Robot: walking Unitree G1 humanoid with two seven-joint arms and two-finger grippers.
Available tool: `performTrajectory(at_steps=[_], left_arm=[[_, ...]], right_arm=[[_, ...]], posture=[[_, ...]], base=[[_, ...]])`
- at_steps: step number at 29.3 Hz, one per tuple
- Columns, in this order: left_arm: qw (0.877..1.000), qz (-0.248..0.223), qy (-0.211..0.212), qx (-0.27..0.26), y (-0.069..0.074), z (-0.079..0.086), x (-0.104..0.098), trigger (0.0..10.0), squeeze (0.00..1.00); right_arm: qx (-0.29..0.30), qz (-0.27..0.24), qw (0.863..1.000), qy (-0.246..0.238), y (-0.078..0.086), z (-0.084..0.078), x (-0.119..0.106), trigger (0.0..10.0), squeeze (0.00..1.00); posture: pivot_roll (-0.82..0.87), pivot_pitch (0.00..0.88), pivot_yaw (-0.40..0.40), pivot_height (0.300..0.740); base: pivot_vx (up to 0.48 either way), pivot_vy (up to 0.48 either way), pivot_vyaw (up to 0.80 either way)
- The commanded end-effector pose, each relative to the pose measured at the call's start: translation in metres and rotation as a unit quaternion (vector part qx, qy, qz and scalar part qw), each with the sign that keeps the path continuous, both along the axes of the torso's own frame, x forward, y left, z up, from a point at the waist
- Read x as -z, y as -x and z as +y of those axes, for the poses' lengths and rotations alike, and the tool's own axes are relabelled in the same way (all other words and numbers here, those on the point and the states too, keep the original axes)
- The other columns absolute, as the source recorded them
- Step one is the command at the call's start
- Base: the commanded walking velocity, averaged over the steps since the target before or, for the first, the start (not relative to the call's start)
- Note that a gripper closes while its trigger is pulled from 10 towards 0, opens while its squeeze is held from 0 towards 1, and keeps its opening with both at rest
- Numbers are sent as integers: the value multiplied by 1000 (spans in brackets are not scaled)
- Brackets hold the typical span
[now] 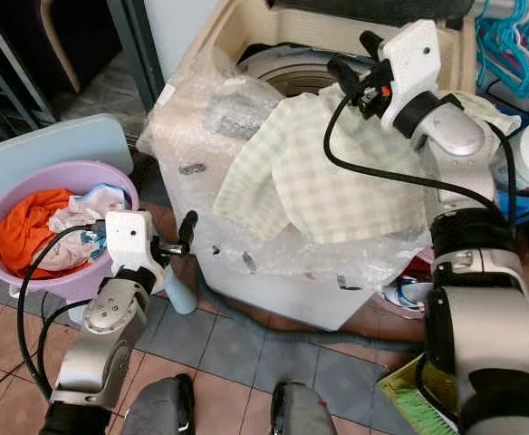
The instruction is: Clothes washing
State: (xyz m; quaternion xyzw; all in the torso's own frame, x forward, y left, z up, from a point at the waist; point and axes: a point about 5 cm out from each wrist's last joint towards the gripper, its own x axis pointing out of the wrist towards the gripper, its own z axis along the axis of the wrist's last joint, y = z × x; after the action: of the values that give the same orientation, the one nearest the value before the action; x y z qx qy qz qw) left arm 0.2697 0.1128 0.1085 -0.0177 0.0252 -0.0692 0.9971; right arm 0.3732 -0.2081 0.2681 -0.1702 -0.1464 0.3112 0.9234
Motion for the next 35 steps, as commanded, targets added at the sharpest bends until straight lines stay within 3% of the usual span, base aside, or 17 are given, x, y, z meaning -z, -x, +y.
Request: performTrajectory(at_steps=[1, 7, 10, 13, 14, 15, 16, 17, 18, 19, 20, 21, 24, 25, 35], left_arm=[[1000, 6, -7, -1, 5, 3, 3, 10000, 0], [1000, 3, -8, -7, 3, 6, 2, 10000, 0], [1000, 3, -8, -8, 3, 8, 1, 10000, 0], [1000, 8, -10, 1, 4, 7, 4, 10000, 0], [1000, 8, -10, 5, 3, 5, 4, 10000, 0], [1000, 8, -9, 8, 3, 4, 4, 10000, 0], [1000, 8, -9, 9, 2, 3, 4, 10000, 0], [1000, 8, -9, 10, 2, 2, 4, 10000, 0], [1000, 7, -8, 11, 1, 1, 3, 10000, 0], [1000, 6, -7, 11, 1, 0, 3, 10000, 0], [1000, 6, -7, 11, 0, 0, 2, 10000, 0], [1000, 5, -7, 11, 0, 0, 2, 10000, 0], [1000, 5, -8, 10, 1, 0, 2, 10000, 0], [1000, 5, -9, 5, 2, 3, 2, 10000, 0], [1000, 6, -8, 3, 1, 3, 3, 10000, 0]], right_arm=[[-78, 26, 995, 55, 24, -8, -7, 10000, 1000], [-84, 98, 982, 139, 65, -41, 8, 10000, 1000], [-69, 112, 978, 163, 75, -47, 15, 10000, 1000], [-19, 120, 969, 217, 77, -52, 32, 10000, 1000], [14, 119, 964, 237, 73, -55, 41, 10000, 776], [36, 118, 960, 251, 70, -57, 47, 10000, 776], [49, 117, 956, 264, 68, -58, 51, 10000, 584], [59, 116, 954, 272, 67, -56, 55, 10000, 141], [72, 111, 955, 265, 65, -55, 57, 6627, 0], [98, 105, 962, 232, 59, -53, 59, 1059, 0], [109, 105, 965, 213, 57, -53, 58, 1059, 0], [116, 108, 969, 189, 55, -51, 58, 0, 0], [153, 107, 970, 154, 45, -51, 60, 0, 0], [177, 99, 972, 122, 35, -52, 59, 0, 0], [236, 79, 965, 89, 4, -48, 40, 0, 0]], posture=[[-29, 109, 8, 740], [-30, 105, 13, 740], [-34, 104, 15, 740], [-46, 101, 24, 740], [-46, 100, 25, 740], [-46, 100, 25, 740], [-46, 99, 25, 740], [-45, 98, 25, 740], [-45, 98, 25, 740], [-41, 95, 23, 740], [-40, 95, 22, 740], [-35, 94, 22, 740], [-30, 94, 20, 740], [-21, 95, 16, 740], [-27, 96, 19, 740]], base=[[0, 0, 0], [0, 0, 0], [0, 0, 0], [0, 0, 0], [0, 0, 0], [0, 0, 0], [0, 0, 0], [0, 0, 0], [0, 0, 0], [0, 0, 0], [0, 0, 0], [0, 0, 0], [0, 0, 0], [0, 0, 0], [0, 0, 0]])
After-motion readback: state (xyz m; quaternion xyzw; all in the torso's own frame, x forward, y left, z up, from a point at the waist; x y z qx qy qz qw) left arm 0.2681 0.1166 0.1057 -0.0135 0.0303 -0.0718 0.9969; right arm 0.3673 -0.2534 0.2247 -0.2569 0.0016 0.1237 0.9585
